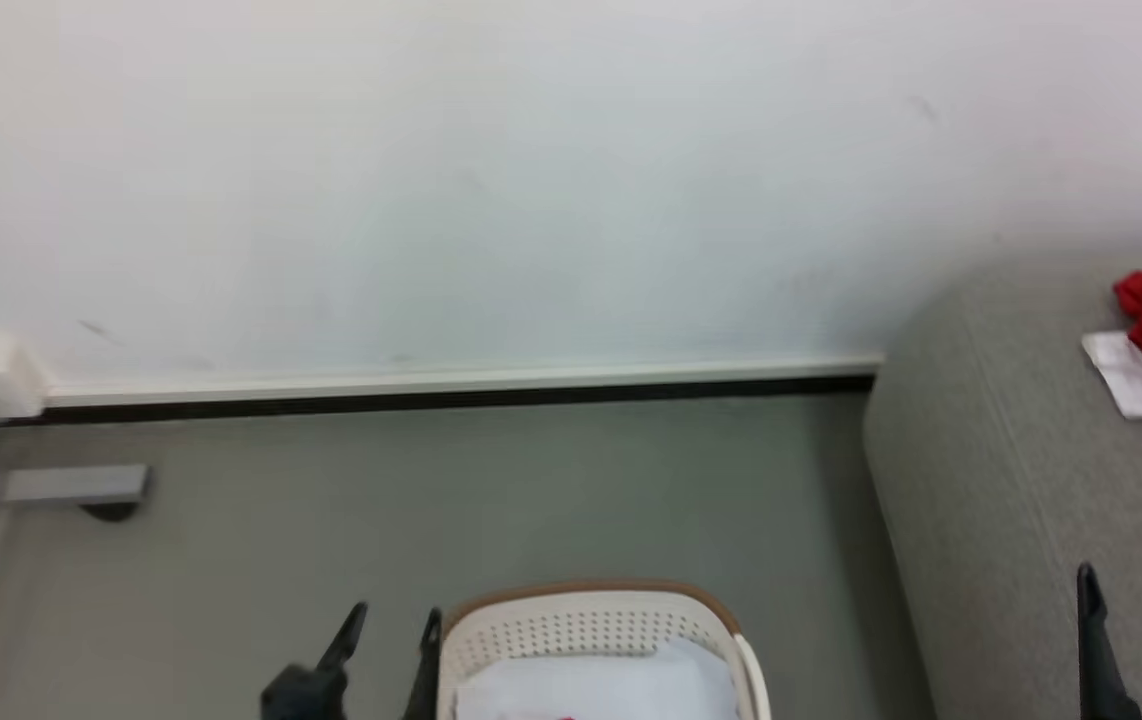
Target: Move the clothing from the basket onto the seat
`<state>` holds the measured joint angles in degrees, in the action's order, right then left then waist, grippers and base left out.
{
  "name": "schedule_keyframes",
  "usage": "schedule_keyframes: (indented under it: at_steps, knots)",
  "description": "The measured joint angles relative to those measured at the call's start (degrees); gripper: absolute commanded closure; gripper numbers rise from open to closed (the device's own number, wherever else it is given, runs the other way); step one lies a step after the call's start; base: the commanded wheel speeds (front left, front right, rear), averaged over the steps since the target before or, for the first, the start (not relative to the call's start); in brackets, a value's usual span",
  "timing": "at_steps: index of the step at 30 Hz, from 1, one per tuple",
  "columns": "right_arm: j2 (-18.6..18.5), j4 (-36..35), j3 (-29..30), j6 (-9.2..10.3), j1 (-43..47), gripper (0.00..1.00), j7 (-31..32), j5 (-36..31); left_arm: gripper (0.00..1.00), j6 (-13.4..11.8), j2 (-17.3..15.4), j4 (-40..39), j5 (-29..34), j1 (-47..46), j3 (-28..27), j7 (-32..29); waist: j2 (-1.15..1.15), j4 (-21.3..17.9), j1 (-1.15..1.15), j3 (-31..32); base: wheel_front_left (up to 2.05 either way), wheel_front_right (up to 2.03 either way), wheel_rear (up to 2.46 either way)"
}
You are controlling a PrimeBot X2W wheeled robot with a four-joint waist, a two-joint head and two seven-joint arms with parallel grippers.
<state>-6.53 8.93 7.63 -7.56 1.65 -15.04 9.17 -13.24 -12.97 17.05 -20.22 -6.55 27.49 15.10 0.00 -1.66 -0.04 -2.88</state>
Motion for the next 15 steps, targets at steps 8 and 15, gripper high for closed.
schedule_keyframes:
  at_steps: [8,15]
  knots:
    - [2.75,-0.16,-1.99,0.0,4.37,0.0,0.0,-2.1,0.0,1.07,0.76,-3.75,2.4,7.81,-5.36,0.02,0.0,4.47,0.01,4.24,0.0,0.0,0.0]
    - [3.36,0.92,-2.89,0.0,4.37,0.0,0.0,-2.16,0.0,3.6,3.08,-4.14,4.75,9.33,-7.1,0.02,0.0,5.33,0.03,5.57,0.0,0.0,0.0]
